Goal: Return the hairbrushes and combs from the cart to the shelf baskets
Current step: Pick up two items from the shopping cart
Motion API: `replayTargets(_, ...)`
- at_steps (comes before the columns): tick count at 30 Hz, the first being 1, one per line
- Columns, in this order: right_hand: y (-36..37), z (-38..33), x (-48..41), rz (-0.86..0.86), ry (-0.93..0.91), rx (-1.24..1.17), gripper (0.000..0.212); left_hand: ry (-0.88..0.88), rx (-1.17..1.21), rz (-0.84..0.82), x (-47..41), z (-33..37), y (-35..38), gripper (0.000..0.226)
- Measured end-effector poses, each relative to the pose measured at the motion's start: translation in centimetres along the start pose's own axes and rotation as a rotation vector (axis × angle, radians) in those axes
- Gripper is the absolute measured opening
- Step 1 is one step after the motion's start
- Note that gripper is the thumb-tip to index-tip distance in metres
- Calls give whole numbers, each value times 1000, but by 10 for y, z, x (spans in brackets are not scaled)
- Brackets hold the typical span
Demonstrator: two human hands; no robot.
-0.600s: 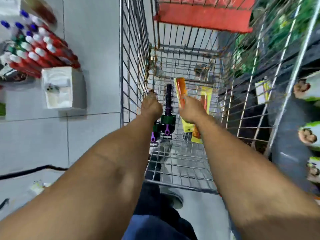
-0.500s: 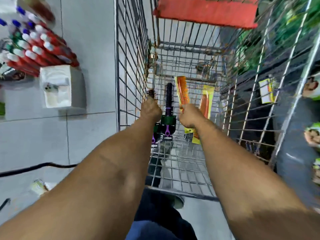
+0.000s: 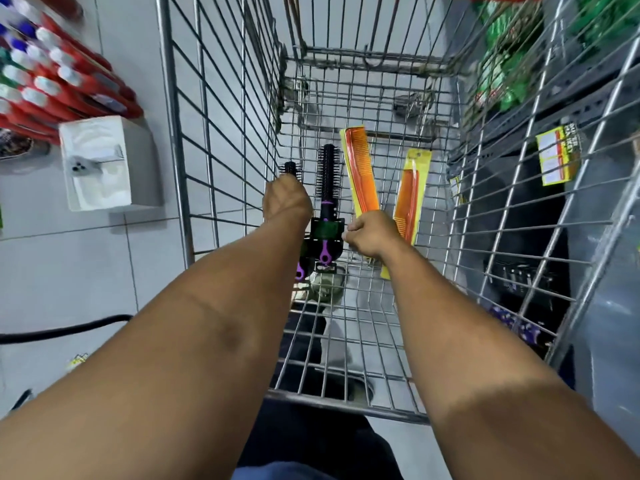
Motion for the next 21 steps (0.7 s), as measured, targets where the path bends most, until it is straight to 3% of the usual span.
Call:
replayTargets(9,9,-9,-1,-48,49,-131,11,-32,32,-11,-11,-4,-10,28)
replayTargets(15,12,-13,1,-52,71,-204,10,-26,88,-75,-16,-8,-3,49)
replayTargets(21,7,-16,10,-60,125,-339,18,-23,149,-118,-16,-10,-6,55)
Point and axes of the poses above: each hand's wrist, its own x-axis away from the middle knuckle, its own y-axis out of the palm, z = x × y, the point moved 1 cm from there along -x, towards the middle knuckle, and after that the axes turned 3 degrees about z, right-handed, at the moved point
